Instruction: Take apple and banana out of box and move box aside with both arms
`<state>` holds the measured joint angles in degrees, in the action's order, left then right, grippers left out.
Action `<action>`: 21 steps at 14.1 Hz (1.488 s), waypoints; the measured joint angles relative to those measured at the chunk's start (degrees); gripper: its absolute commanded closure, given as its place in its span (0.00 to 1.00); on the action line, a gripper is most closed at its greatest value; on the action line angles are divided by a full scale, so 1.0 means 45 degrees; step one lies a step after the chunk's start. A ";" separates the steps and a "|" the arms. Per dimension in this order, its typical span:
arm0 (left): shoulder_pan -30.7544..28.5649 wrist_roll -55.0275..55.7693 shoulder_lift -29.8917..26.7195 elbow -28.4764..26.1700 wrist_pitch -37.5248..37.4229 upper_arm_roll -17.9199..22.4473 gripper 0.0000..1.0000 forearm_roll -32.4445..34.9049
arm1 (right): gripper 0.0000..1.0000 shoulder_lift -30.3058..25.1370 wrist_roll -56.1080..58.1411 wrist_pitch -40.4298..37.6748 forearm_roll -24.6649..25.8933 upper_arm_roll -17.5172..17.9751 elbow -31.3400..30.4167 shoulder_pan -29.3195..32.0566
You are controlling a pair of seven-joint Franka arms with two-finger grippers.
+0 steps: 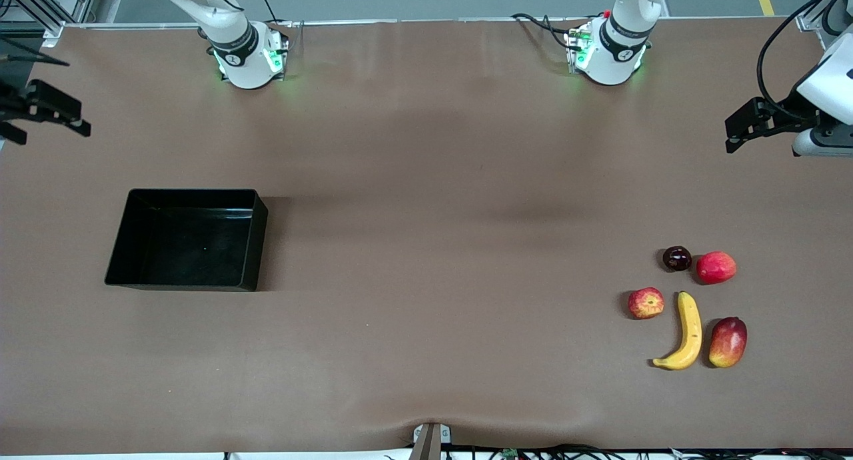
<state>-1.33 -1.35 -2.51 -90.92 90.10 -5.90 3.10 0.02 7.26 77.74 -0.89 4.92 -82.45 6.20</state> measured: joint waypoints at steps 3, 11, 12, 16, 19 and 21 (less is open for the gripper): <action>-0.0001 0.0056 0.0000 -0.0002 -0.0018 0.0012 0.00 0.0000 | 0.00 -0.0480 -0.0319 0.0593 0.0000 -0.0118 -0.1181 0.0186; 0.0006 0.0344 0.0016 0.0117 -0.0026 0.0054 0.00 0.0000 | 0.00 -0.0466 -0.1203 0.1141 0.0000 -0.0150 -0.1202 0.0268; 0.0010 0.0344 0.0038 0.0213 -0.0026 0.0041 0.00 0.0000 | 0.00 -0.0418 -0.1204 0.1160 0.0001 -0.0148 -0.1093 0.0269; 0.0031 0.0344 0.0116 0.0504 -0.0026 0.0012 0.00 -0.0001 | 0.00 -0.0322 -0.1209 0.1157 0.0009 -0.0136 -0.0778 0.0268; 0.0053 0.0344 0.0135 0.0544 -0.0026 0.0012 0.00 -0.0001 | 0.00 -0.0309 -0.1212 0.1158 0.0020 -0.0143 -0.0773 0.0269; 0.0082 0.0352 0.0203 0.0545 -0.0026 0.0012 0.00 -0.0001 | 0.00 -0.0306 -0.1212 0.1158 0.0024 -0.0145 -0.0756 0.0269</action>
<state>-0.96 0.23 -1.60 -88.47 89.98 -5.85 3.10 -1.36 1.80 82.95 -0.79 4.27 -85.86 7.42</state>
